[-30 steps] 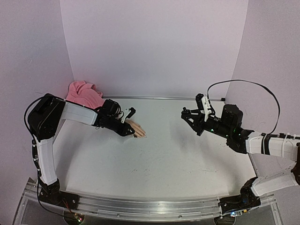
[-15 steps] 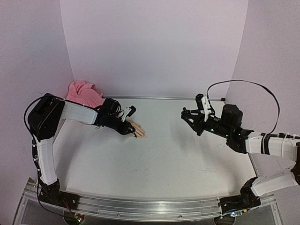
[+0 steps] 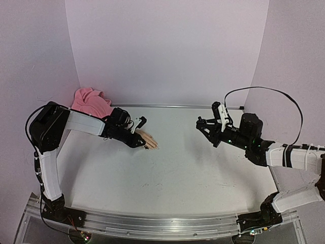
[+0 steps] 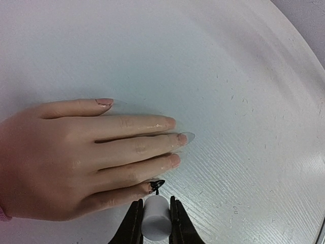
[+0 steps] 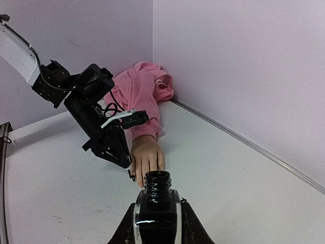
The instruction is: Paint the nails
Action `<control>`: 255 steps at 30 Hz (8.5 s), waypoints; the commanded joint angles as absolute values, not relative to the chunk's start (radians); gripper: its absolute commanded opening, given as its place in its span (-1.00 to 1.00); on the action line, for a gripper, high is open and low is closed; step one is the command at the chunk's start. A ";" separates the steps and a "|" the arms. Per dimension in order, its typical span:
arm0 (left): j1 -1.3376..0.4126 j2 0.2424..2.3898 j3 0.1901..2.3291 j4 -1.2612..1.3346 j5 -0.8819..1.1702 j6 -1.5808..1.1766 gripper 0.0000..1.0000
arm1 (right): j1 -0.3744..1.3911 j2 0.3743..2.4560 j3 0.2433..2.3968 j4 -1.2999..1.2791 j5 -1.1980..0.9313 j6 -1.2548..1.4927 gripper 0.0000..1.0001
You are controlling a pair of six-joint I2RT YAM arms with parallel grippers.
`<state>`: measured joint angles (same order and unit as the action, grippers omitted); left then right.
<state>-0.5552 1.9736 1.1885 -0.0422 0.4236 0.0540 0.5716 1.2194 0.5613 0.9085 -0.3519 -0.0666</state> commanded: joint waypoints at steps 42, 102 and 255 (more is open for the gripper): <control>-0.549 1.956 1.249 -0.006 0.420 0.072 -1.00 | 0.564 1.208 0.567 0.993 -0.368 -0.054 -1.00; -0.550 1.973 1.236 -0.013 0.388 0.099 -1.00 | 0.559 1.218 0.565 0.999 -0.379 -0.050 -1.00; -0.608 2.012 1.333 -0.118 0.336 0.054 -1.00 | 0.558 1.195 0.522 1.037 -0.419 -0.039 -1.00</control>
